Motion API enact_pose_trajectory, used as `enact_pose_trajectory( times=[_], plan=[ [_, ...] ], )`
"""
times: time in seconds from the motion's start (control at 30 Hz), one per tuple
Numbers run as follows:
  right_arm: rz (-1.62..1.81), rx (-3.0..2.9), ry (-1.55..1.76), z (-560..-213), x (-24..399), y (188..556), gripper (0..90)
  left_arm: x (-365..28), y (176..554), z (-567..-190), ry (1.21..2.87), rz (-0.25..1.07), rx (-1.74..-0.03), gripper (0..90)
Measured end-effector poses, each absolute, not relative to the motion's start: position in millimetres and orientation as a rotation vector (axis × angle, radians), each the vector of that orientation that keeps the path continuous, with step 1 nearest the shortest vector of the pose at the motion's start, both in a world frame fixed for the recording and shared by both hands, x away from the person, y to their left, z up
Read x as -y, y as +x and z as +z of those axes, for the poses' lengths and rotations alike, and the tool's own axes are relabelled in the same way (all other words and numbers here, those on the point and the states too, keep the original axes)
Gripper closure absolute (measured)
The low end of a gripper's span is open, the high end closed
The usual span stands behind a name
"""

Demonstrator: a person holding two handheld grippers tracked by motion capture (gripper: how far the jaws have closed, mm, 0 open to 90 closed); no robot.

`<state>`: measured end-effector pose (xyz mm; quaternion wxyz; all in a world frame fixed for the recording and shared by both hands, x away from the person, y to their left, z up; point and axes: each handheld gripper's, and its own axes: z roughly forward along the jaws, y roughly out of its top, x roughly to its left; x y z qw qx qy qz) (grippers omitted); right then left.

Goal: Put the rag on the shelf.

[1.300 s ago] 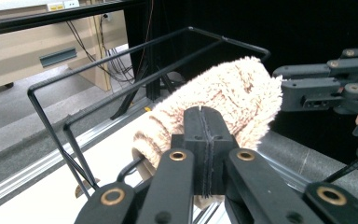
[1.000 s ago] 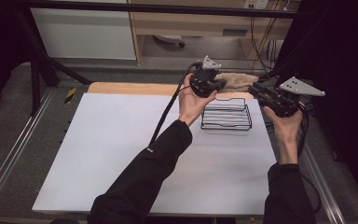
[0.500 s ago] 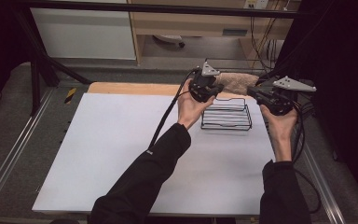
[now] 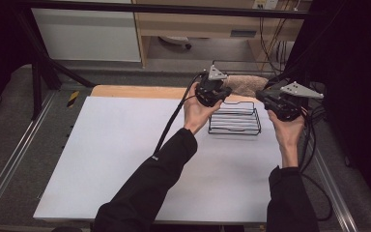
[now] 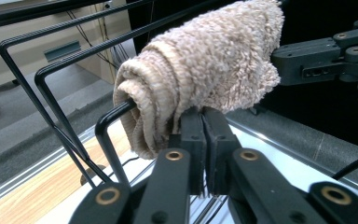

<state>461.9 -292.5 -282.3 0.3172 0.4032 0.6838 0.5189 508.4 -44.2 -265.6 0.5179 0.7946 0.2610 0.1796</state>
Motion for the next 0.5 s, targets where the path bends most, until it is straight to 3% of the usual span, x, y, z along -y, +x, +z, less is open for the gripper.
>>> enact_pose_trajectory(
  times=[0.5],
  plan=[
    [1.39, -1.801, 1.021, -262.7, 283.0, 450.8, 80.8, 16.4, 489.5, -251.3, 1.895, 0.447, -0.639, 67.7]
  ],
)
